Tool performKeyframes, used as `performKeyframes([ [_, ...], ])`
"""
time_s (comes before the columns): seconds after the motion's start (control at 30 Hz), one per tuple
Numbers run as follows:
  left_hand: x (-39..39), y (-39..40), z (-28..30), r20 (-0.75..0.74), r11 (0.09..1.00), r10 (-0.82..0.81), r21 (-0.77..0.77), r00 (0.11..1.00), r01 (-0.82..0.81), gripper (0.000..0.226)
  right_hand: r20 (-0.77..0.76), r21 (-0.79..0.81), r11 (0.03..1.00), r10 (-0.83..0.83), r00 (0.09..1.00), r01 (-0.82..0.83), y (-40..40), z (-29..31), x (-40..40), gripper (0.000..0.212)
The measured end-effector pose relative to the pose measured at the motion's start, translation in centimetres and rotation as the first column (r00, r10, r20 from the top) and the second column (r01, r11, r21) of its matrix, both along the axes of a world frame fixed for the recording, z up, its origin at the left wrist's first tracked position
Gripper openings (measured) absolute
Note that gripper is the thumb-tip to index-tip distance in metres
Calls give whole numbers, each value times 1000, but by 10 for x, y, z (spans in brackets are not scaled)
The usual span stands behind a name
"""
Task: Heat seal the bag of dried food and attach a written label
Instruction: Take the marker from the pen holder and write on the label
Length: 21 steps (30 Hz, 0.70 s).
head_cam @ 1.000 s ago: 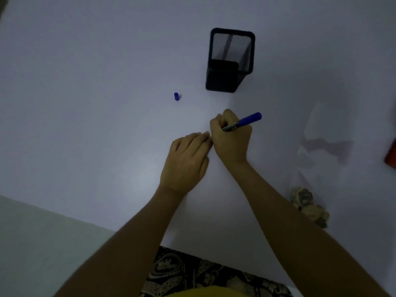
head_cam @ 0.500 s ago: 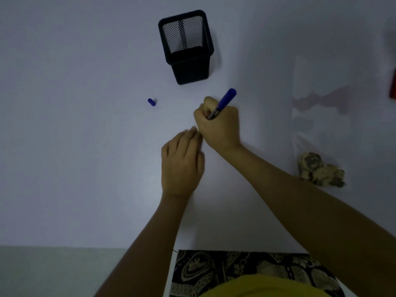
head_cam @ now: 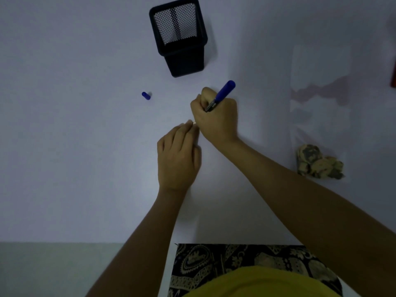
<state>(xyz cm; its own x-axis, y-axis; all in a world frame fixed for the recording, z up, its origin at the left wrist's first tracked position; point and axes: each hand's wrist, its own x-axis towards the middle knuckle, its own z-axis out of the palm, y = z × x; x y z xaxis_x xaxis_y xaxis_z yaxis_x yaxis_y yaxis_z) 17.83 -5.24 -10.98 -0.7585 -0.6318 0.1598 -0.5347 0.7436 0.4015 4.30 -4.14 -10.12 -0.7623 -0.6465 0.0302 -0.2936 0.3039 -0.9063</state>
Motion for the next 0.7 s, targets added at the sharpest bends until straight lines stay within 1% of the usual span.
performKeyframes([
  [0.17, 0, 0, -1, -6, 1000, 9, -11, 1000, -9, 31, -12, 31, 999, -14, 1000, 15, -1, -1, 2, 51],
  [0.7, 1, 1, 0, -13, 999, 12, -34, 1000, -12, 32, -28, 21, 1000, -14, 1000, 14, 0, 0, 3, 52],
])
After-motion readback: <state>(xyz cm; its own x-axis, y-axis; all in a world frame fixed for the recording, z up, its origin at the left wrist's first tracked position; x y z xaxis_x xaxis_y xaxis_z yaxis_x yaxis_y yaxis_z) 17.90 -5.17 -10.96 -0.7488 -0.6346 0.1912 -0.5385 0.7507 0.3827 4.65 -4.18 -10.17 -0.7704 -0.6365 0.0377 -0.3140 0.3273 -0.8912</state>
